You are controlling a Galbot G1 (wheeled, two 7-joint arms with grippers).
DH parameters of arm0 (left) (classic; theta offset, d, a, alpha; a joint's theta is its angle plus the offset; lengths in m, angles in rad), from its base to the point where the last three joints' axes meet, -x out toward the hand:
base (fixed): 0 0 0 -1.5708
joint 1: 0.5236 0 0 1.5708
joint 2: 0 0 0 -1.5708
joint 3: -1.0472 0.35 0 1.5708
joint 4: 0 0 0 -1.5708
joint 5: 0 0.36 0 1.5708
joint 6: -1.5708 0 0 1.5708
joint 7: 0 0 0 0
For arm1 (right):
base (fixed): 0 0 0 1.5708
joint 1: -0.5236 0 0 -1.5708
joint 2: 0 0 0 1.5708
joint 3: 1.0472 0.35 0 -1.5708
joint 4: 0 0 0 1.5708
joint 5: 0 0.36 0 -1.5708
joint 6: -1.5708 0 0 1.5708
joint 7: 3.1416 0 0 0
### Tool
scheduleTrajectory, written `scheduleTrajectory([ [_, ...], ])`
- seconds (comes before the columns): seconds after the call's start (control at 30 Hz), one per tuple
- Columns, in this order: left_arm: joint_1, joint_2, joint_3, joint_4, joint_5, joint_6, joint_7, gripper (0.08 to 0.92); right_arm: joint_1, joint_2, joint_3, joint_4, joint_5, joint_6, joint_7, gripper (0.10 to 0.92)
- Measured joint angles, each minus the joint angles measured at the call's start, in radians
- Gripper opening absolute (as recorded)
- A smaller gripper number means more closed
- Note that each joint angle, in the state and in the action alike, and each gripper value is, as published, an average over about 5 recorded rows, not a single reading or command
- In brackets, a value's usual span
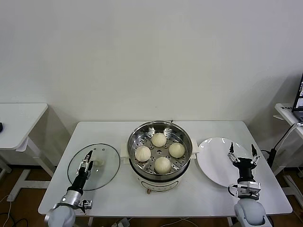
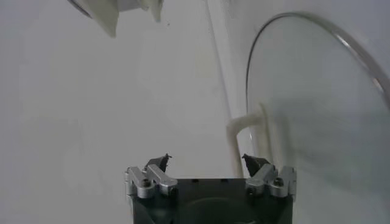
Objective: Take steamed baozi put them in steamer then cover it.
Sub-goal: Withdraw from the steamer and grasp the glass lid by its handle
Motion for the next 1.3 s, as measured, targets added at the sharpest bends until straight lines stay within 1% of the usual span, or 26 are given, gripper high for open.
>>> scheduleTrajectory([
  [0.6,-0.065,-0.016,0.020,0.055,-0.014,0.014,0.030,0.823,-0.011,0.006,0.020,-0.006,-0.016,0.008,-0.002,0.823],
  [0.67,-0.070,-0.017,0.020,0.061,-0.014,0.013,0.032,0.810,-0.010,0.008,0.021,-0.010,-0.019,0.010,-0.003,0.823],
  [0.8,-0.076,-0.019,0.020,0.069,-0.016,0.011,0.036,0.723,-0.009,0.010,0.023,-0.017,-0.023,0.013,-0.004,0.823],
  [1.3,-0.100,-0.020,0.020,0.117,-0.037,-0.002,0.047,0.290,-0.008,0.009,0.026,-0.019,-0.028,0.017,-0.004,0.823],
])
